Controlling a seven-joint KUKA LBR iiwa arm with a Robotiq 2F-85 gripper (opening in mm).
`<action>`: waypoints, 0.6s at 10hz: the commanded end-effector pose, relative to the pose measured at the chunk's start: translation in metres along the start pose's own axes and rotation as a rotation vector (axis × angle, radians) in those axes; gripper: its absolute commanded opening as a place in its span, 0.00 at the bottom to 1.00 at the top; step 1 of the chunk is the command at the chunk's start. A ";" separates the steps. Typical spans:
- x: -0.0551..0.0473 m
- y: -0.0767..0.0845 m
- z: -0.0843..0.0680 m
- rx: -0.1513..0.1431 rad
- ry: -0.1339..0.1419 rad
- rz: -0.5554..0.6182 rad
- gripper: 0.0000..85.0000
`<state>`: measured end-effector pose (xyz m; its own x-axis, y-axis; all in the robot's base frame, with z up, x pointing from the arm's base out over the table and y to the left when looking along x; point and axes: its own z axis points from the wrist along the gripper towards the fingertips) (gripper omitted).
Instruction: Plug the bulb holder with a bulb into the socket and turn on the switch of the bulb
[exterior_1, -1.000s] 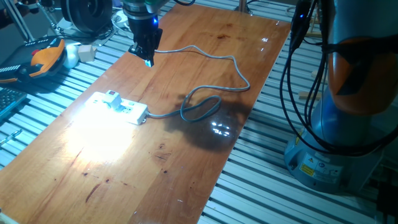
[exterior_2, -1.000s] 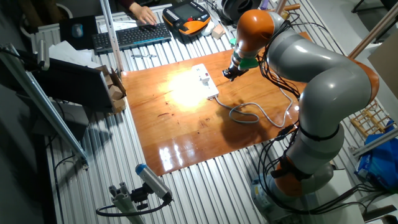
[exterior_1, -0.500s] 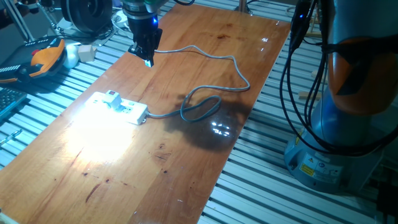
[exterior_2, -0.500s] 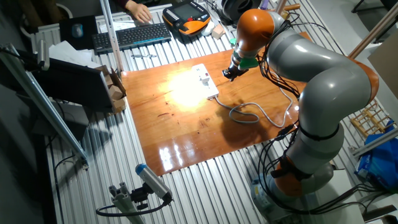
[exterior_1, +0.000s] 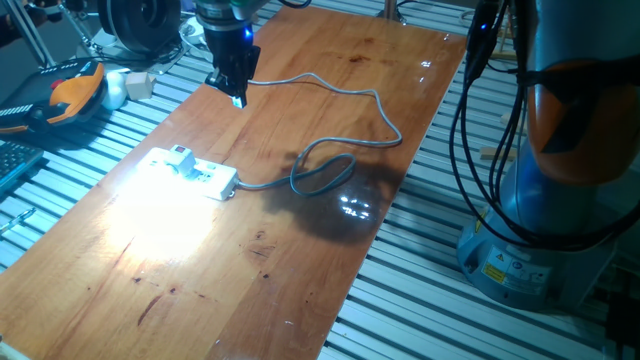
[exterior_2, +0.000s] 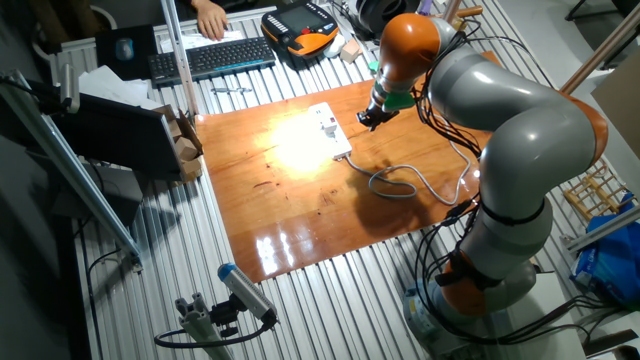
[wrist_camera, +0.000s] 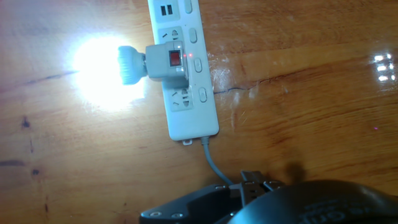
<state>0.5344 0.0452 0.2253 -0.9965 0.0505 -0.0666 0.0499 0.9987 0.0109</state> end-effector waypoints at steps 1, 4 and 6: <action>0.000 0.001 0.000 0.000 0.001 0.002 0.00; 0.000 0.001 0.000 0.003 -0.002 0.001 0.00; -0.001 0.001 0.001 0.003 -0.004 0.001 0.00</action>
<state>0.5352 0.0464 0.2248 -0.9962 0.0519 -0.0703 0.0515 0.9986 0.0084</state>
